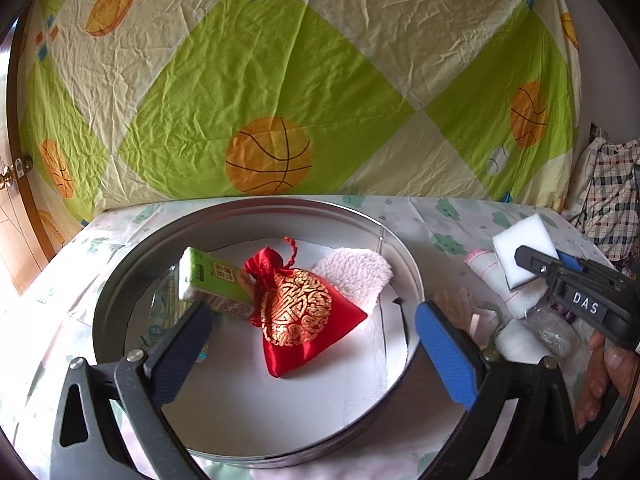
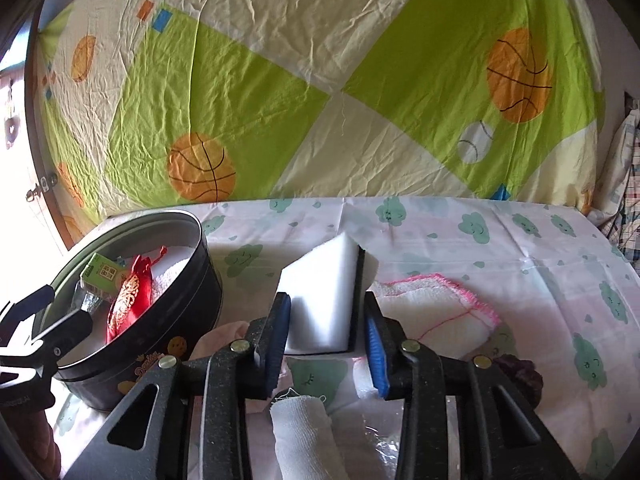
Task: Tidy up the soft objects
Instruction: 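Lift the sponge with the right gripper while the left gripper moves toward the rolled white towel, then grasp the rolled white towel with the left gripper, then carry the rolled towel and white sponge over the tin with both grippers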
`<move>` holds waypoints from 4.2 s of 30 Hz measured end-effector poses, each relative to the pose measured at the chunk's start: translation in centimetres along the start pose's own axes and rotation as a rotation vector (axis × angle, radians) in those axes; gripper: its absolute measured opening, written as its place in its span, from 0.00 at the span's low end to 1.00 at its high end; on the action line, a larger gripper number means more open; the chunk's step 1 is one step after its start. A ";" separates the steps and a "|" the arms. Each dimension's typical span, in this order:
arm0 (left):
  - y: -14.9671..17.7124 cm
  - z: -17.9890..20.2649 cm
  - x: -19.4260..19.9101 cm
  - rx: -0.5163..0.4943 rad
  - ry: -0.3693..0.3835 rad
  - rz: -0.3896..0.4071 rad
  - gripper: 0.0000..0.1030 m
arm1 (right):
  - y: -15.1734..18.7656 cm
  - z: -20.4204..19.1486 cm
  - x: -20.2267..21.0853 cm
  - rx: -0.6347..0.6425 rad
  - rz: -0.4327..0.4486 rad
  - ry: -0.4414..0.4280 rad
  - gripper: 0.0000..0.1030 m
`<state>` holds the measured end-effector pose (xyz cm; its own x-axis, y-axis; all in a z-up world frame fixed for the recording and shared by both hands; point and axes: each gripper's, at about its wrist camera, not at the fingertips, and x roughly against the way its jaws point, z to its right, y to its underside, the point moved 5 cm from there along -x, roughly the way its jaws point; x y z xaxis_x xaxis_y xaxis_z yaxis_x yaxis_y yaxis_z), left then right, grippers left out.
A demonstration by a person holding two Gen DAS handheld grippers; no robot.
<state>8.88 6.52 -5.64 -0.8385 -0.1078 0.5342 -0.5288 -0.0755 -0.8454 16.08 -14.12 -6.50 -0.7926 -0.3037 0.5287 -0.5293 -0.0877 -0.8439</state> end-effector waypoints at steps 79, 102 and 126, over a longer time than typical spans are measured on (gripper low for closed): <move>3.0 12.4 2.3 -0.114 0.279 0.004 0.32 | 1.9 9.2 9.3 -0.061 0.253 0.215 0.37; 3.1 8.8 4.2 -0.090 0.235 0.091 0.32 | 2.2 6.1 10.1 -0.032 0.285 0.162 0.37; 3.3 4.6 4.5 -0.039 0.170 0.110 0.32 | 3.1 -0.9 9.9 0.044 0.282 0.073 0.38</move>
<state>3.99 1.21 -5.95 -0.8999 0.0562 0.4324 -0.4346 -0.0342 -0.9000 6.37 -16.56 -3.79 -0.9271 -0.2533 0.2763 -0.2725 -0.0506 -0.9608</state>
